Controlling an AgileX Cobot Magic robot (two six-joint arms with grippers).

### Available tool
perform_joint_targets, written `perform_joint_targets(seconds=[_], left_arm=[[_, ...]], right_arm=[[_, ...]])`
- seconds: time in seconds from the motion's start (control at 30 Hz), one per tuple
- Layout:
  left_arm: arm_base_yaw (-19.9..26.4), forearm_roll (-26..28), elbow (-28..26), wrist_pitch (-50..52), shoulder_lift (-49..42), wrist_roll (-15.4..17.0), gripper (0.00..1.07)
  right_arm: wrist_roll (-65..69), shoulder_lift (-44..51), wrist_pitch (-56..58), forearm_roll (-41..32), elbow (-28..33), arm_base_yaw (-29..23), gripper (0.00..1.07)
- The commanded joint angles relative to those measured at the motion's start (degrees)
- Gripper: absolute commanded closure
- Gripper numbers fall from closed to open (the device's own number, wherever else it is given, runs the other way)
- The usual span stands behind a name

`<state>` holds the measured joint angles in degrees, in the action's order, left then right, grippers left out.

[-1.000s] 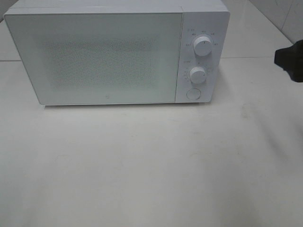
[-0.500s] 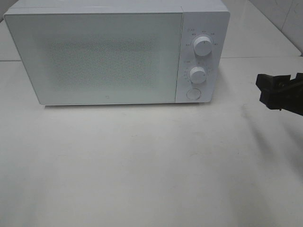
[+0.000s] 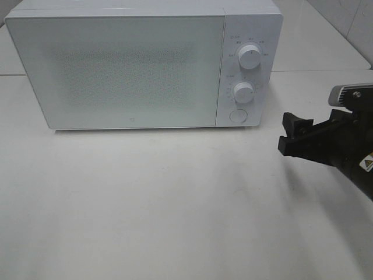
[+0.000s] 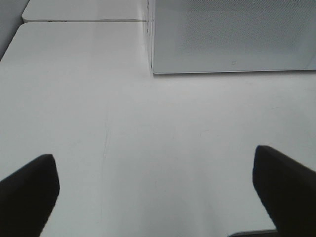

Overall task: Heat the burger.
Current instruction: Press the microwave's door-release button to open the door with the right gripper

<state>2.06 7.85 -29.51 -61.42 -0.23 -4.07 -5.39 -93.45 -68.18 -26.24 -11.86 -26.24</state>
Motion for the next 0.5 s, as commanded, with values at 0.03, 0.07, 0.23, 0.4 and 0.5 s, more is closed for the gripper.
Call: perform_joint_targets(seconds=[0.03, 0.07, 0.23, 0.4, 0.5], left_arm=[[0.1, 0.3, -0.1, -0.1, -1.0, 0.3, 0.07], [0.1, 0.3, -0.1, -0.1, -1.0, 0.3, 0.07], [0.1, 0.3, -0.1, -0.1, -1.0, 0.3, 0.07], [0.1, 0.3, -0.1, -0.1, -1.0, 0.3, 0.07], [0.1, 0.3, -0.1, -0.1, -1.0, 0.3, 0.07]], right_arm=[[-0.9, -2.3, -4.8, -7.2, -0.6, -6.1, 0.31], [-1.0, -3.3, -5.2, -9.7, -1.5, -8.8, 0.31], [-1.0, -5.3, -5.5, -13.7, -3.3, -12.8, 0.31], [-1.8, -7.4, -5.4, -17.5, -5.8, -16.2, 0.31], [-3.4, -8.5, -5.2, -19.1, -7.0, -17.4, 0.31]])
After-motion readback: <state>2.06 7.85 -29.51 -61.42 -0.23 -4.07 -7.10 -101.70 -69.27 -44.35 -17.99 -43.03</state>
